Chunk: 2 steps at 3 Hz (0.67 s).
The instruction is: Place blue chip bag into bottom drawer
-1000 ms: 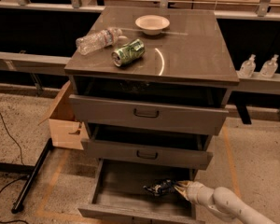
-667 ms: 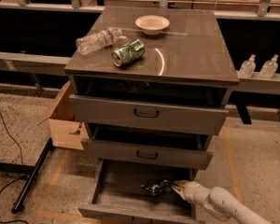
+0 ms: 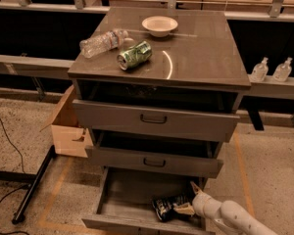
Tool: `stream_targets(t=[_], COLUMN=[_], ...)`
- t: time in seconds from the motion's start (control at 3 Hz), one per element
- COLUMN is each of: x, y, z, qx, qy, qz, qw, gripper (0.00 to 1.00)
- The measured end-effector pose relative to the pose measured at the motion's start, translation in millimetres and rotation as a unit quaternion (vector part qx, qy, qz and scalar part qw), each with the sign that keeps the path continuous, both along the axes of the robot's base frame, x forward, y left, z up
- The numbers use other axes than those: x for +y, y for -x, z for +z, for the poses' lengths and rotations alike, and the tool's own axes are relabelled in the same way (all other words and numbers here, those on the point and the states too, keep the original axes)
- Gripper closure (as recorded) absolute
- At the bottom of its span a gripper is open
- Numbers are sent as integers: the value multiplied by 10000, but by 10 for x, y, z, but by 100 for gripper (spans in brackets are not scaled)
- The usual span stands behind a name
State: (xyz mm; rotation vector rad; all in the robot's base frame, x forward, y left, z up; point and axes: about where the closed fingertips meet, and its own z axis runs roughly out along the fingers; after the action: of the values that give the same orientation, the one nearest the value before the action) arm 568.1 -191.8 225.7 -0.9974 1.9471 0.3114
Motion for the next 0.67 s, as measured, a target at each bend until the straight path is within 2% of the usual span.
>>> stream_targets(t=[0.33, 0.67], x=[-294, -635], y=[288, 619], z=[305, 622], qx=[83, 174], qy=[65, 320], qz=[-624, -1203], qw=[9980, 9921], gripper=[46, 68])
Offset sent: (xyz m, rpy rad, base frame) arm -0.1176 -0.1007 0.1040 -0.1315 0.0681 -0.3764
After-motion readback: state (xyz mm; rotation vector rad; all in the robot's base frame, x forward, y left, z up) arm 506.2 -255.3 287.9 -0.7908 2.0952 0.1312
